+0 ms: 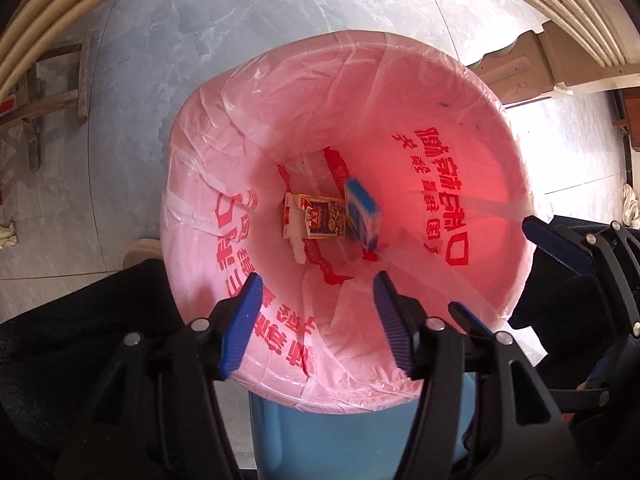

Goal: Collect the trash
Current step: 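Open both tools to drop the boxes into the pink bin, then raise both tools back over the table toward the remaining trash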

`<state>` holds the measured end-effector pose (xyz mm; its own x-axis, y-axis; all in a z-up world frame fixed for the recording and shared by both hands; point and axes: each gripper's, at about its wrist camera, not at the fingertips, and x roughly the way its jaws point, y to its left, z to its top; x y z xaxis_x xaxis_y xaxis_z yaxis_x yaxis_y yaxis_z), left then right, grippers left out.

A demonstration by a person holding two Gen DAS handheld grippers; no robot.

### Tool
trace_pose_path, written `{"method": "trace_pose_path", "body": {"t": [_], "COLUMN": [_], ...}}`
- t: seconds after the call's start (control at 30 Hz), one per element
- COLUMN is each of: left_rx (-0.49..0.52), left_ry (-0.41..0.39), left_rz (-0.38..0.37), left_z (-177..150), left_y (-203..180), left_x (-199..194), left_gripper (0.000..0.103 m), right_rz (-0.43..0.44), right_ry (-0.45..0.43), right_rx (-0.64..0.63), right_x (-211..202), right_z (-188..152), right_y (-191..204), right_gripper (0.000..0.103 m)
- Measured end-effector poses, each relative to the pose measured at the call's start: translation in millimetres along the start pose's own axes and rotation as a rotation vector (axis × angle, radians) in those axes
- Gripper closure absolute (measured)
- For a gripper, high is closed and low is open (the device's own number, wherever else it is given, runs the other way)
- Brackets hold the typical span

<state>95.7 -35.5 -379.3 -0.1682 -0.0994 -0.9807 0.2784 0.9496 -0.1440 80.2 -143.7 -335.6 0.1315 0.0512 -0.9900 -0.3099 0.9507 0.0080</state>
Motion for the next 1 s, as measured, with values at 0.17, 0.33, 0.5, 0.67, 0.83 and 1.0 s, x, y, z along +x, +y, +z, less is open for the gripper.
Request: {"method": "trace_pose_path", "body": {"t": [0.17, 0.33, 0.5, 0.67, 0.83, 1.0], "left_rx": [0.01, -0.009, -0.025, -0.016, -0.007, -0.007], "left_ry": [-0.008, -0.03, -0.083, -0.209, -0.362, -0.45], "left_rz": [0.022, 0.025, 0.039, 0.039, 0.104, 0.13], "left_z": [0, -1, -11, -39, -58, -53], "left_y": [-1, 2, 5, 9, 20, 31], "left_x": [-1, -12, -36, -102, -195, -283], "left_gripper": [0.035, 0.03, 0.03, 0.03, 0.021, 0.014], "right_rz": [0.005, 0.007, 0.003, -0.008, -0.007, -0.015], "right_ry": [0.003, -0.027, -0.092, -0.25, -0.422, -0.532], "right_rx": [0.009, 0.018, 0.021, 0.019, 0.005, -0.025], "right_x": [-1, -12, -38, -100, -183, -263], "right_z": [1, 2, -2, -14, -20, -6], "right_y": [1, -1, 2, 7, 10, 11], "right_gripper": [0.037, 0.033, 0.028, 0.022, 0.008, 0.007]}}
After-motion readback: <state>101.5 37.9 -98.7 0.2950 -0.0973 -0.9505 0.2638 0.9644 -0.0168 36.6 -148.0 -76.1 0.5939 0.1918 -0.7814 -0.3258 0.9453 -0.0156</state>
